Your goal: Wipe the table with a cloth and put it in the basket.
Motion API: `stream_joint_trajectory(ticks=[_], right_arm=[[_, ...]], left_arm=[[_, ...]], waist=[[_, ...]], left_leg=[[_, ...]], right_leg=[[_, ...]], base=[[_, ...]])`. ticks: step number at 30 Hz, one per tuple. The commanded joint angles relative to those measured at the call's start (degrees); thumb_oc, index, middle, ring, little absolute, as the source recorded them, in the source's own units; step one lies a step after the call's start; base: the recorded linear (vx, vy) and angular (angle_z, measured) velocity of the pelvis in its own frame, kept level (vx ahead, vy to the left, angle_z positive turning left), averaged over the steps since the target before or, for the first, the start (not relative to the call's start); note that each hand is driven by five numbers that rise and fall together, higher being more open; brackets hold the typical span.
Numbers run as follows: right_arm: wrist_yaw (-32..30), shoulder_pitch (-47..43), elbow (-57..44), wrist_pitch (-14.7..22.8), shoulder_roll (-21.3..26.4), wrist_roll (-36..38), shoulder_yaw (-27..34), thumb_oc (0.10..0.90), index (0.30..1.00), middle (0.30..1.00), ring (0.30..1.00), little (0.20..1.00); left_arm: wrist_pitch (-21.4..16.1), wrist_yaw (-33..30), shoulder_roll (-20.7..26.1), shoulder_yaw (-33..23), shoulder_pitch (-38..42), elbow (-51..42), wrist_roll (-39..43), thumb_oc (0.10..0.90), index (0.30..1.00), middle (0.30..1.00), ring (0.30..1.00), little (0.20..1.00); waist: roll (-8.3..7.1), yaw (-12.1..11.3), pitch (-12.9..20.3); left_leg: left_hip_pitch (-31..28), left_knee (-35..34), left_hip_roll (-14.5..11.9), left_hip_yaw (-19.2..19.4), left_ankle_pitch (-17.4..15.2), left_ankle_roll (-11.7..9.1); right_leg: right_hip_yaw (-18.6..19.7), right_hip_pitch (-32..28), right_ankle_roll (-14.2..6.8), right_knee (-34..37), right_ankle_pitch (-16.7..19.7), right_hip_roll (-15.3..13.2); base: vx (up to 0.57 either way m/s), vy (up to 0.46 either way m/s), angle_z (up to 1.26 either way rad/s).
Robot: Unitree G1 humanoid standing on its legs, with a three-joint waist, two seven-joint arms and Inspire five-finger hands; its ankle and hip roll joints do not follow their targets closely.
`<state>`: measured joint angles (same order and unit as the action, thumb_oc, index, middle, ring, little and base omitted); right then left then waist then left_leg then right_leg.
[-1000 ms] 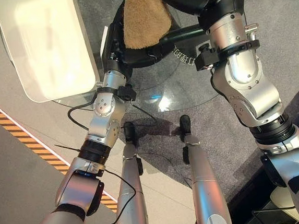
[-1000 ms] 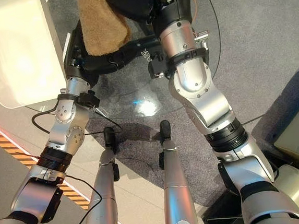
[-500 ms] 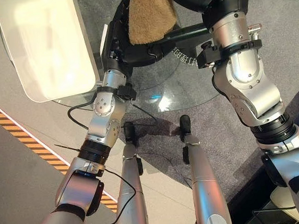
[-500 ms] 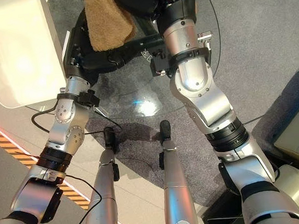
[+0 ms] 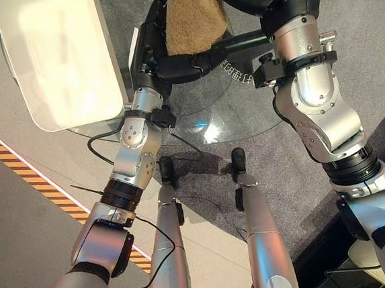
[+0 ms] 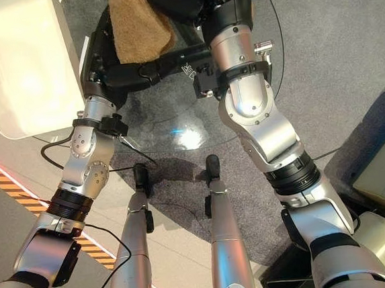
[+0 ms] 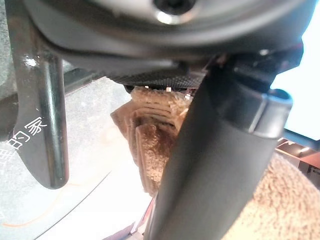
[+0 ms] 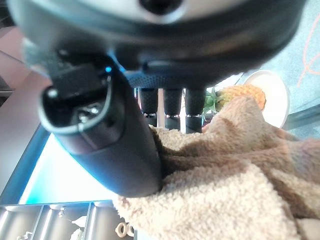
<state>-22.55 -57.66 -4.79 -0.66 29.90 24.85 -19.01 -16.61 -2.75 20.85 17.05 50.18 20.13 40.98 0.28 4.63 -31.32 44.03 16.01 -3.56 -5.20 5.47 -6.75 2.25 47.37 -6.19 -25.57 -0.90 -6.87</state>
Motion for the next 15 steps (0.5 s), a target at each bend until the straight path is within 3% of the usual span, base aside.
stream_joint_trajectory(ticks=[1, 13, 15], right_arm=[[2.1, -7.2, -6.8, 8.4, -1.9, -1.8, 6.8, 0.1, 0.3, 0.3, 0.3, 0.2], [4.0, -6.4, -6.6, 6.9, -3.3, -3.1, 6.2, 0.1, 0.3, 0.3, 0.3, 0.2], [4.3, -6.2, -6.7, 6.9, -3.5, -3.2, 6.2, 0.1, 0.3, 0.3, 0.3, 0.2]], left_arm=[[-3.7, 3.1, 1.0, -1.4, 8.5, -8.9, -0.4, 0.8, 0.9, 0.9, 0.9, 0.9], [-4.0, 2.3, 0.0, -1.2, 9.0, -9.7, -1.9, 0.8, 0.9, 0.9, 0.9, 0.9], [-3.9, 2.4, 0.0, -1.2, 9.1, -9.6, -2.0, 0.435, 0.587, 0.587, 0.587, 0.535]], waist=[[-2.6, -1.7, 1.5], [-2.5, -1.6, 1.5], [-2.52, -1.6, 1.5]], left_leg=[[-2.3, 1.5, 4.6, 5.3, -3.6, 5.2], [-2.5, 1.0, 4.8, 5.2, -3.5, 5.3], [-2.5, 1.1, 4.8, 5.2, -3.5, 5.3]], right_leg=[[-3.4, -4.9, 4.2, 4.7, -0.7, 6.9], [-3.4, -5.0, 3.9, 5.0, -0.6, 7.0], [-3.4, -5.0, 3.9, 4.9, -0.6, 7.0]], base=[[0.0, 0.0, 0.0], [0.0, 0.0, 0.0], [0.0, 0.0, 0.0]])
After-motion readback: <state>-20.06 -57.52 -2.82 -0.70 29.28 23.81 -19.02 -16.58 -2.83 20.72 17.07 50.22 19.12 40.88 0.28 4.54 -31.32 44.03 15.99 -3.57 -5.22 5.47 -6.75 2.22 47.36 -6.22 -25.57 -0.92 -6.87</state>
